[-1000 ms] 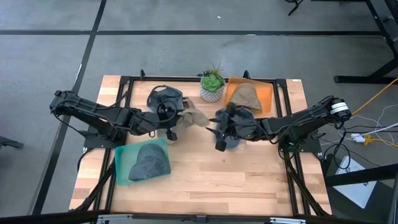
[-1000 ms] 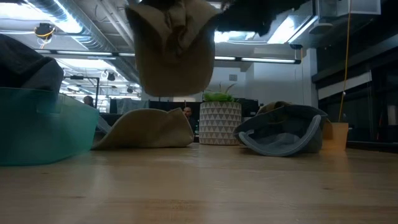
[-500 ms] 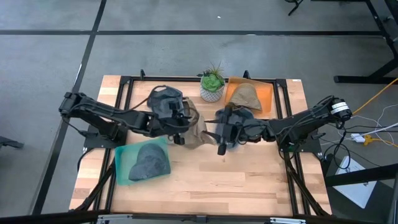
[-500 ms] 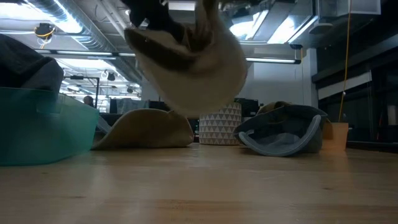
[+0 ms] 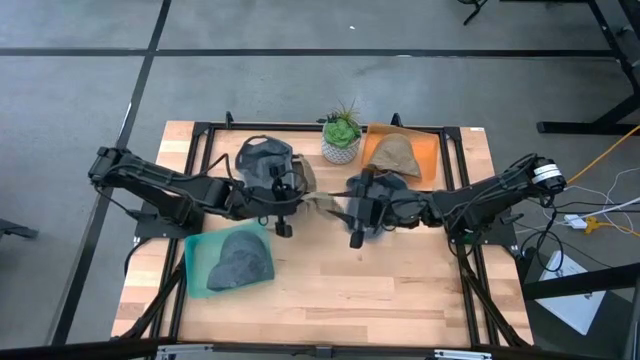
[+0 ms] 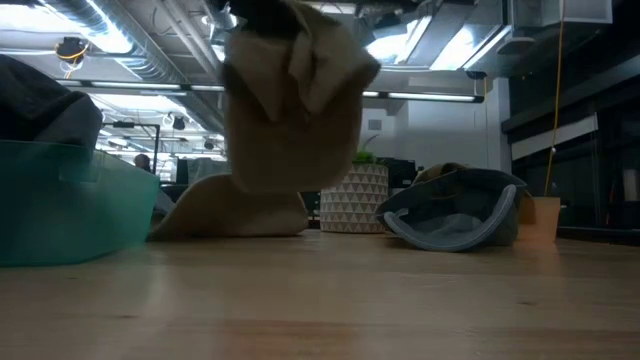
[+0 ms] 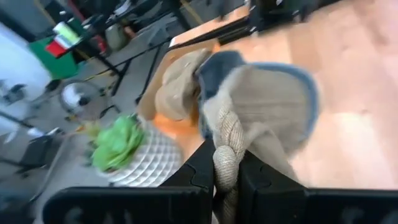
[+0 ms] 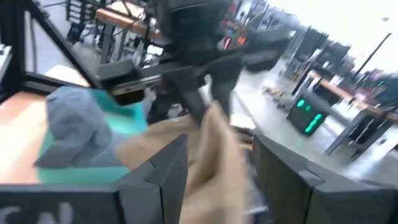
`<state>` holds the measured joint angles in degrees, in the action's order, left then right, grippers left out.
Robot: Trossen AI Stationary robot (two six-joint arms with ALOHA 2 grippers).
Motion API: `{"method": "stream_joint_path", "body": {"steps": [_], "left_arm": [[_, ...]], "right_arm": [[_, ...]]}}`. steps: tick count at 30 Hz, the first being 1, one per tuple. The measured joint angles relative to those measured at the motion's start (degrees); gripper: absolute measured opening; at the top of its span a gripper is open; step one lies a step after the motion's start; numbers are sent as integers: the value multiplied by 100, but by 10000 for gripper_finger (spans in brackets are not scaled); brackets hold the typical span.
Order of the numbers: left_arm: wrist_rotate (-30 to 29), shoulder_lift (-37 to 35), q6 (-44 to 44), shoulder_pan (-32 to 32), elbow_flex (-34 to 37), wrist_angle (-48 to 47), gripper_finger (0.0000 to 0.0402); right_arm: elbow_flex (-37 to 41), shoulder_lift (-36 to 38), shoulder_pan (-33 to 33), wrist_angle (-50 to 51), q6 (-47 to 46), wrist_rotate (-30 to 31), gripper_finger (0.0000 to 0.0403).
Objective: Pick & Place hat
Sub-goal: Put the bottom brown cap into the orange bin
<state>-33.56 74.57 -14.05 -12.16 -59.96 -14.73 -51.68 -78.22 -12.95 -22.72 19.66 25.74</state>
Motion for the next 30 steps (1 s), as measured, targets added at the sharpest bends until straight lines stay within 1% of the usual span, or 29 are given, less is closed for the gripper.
{"method": "stream_joint_path", "body": {"steps": [4, 9, 11, 13, 18, 20, 24, 27, 30], "left_arm": [[119, 76, -3, -2, 4, 117, 18], [172, 102, 23, -1, 2, 348, 18], [240, 121, 0, -2, 1, 464, 18], [224, 153, 3, -2, -1, 479, 18], [160, 155, 133, 0, 2, 446, 19], [160, 155, 132, -5, 2, 426, 19], [198, 155, 150, -13, 2, 404, 19], [265, 155, 216, -22, 2, 251, 19], [260, 155, 300, -22, 2, -22, 21]], "right_arm": [[0, 0, 48, -87, 129, -36, 177], [-173, -134, 127, -73, -134, -346, 177], [-433, -305, 154, 202, -137, -339, 177], [-764, -492, 170, 679, -229, -317, 177], [-1548, -916, 240, 2098, -562, 147, 177], [-1737, -1039, 274, 2374, -689, 195, 177], [-1847, -1158, 302, 2445, -722, 209, 176], [-1847, -1158, 307, 2506, -755, 205, 160], [-1847, -1158, 310, 2577, -787, 204, 127]]}}
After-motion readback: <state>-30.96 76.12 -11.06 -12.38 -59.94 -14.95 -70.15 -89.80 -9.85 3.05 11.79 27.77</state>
